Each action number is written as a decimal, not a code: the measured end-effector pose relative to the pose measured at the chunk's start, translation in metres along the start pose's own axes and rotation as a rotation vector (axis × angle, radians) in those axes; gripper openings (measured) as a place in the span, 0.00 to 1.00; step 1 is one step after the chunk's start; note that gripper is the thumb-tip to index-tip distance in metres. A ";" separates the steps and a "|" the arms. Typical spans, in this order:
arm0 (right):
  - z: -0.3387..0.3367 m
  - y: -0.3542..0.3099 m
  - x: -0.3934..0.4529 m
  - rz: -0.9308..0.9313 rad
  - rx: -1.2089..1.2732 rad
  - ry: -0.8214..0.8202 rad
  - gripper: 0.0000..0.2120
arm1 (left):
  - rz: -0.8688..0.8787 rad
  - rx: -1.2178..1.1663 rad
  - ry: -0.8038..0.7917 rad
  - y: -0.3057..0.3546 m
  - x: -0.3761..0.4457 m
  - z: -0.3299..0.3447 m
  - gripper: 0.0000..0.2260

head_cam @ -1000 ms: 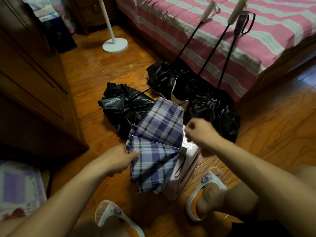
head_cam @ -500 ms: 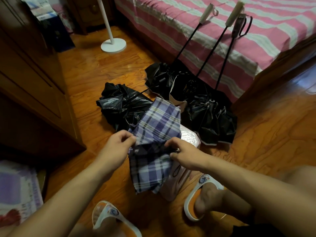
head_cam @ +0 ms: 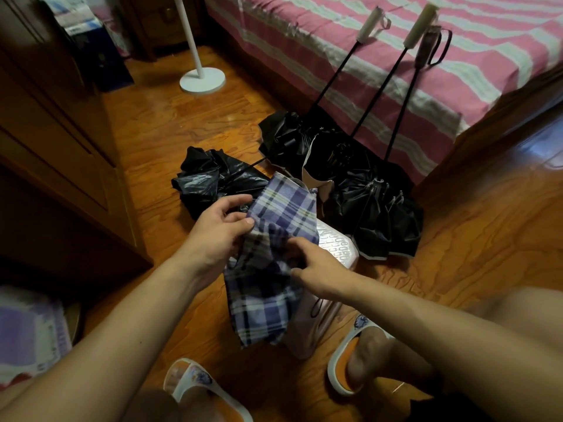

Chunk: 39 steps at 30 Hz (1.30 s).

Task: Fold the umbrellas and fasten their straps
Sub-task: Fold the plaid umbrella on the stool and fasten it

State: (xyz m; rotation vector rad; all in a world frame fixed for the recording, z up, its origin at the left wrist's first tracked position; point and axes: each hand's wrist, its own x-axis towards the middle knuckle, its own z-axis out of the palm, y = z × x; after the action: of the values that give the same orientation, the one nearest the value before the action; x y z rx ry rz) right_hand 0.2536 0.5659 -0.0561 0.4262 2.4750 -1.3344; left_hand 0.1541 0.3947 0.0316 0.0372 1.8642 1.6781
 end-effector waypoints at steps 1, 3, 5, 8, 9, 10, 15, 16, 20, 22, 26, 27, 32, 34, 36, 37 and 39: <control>0.001 0.001 0.002 0.011 -0.046 -0.021 0.24 | 0.009 -0.007 -0.016 0.000 0.000 -0.001 0.17; 0.004 0.003 0.005 0.020 -0.173 -0.062 0.21 | 0.028 -0.008 -0.021 -0.001 -0.001 -0.002 0.17; 0.008 0.004 0.006 0.020 -0.223 -0.079 0.23 | 0.037 0.003 -0.001 -0.001 -0.001 -0.003 0.16; 0.009 0.004 0.007 0.024 -0.181 0.007 0.28 | -0.003 0.005 0.019 -0.002 0.000 -0.006 0.15; 0.009 0.003 0.007 0.021 -0.172 0.030 0.27 | -0.021 0.012 0.018 -0.002 0.001 -0.007 0.15; 0.009 0.003 0.007 0.016 -0.159 0.032 0.25 | -0.034 0.025 0.015 -0.003 0.002 -0.008 0.16; 0.007 0.004 0.008 -0.019 -0.156 -0.014 0.16 | 0.002 0.117 0.074 -0.001 0.005 -0.013 0.16; 0.005 0.005 0.009 -0.040 -0.143 -0.019 0.12 | 0.012 0.142 0.103 -0.001 0.006 -0.015 0.15; 0.001 0.006 0.010 -0.021 0.028 0.033 0.09 | -0.003 0.141 0.182 -0.002 0.007 -0.020 0.15; 0.002 0.006 0.008 -0.012 0.124 0.036 0.12 | -0.009 0.129 0.183 -0.003 0.006 -0.021 0.15; 0.012 0.001 0.004 -0.061 0.213 -0.010 0.18 | 0.016 0.122 0.108 -0.001 0.002 -0.020 0.14; 0.014 -0.001 0.003 -0.074 0.270 -0.011 0.18 | 0.022 0.123 0.079 0.000 0.000 -0.018 0.14; 0.007 -0.015 0.004 -0.082 0.424 0.193 0.14 | 0.051 0.112 0.064 0.005 -0.004 -0.017 0.13; 0.005 -0.015 0.002 -0.052 0.504 0.258 0.16 | 0.074 0.073 0.152 0.004 -0.001 -0.019 0.13; 0.008 -0.014 -0.004 -0.024 0.560 0.279 0.19 | 0.081 0.030 0.201 0.000 0.003 -0.019 0.13; 0.011 -0.012 -0.008 -0.023 0.571 0.272 0.20 | 0.079 0.014 0.204 -0.002 0.003 -0.017 0.13; 0.018 -0.009 -0.015 -0.016 0.544 0.222 0.22 | 0.080 0.010 0.185 -0.003 0.003 -0.013 0.13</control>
State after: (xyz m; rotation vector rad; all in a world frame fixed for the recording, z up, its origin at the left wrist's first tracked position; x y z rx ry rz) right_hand 0.2659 0.5444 -0.0533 0.7076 2.2453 -2.0670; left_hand 0.1465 0.3837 0.0275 -0.0415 2.0309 1.7783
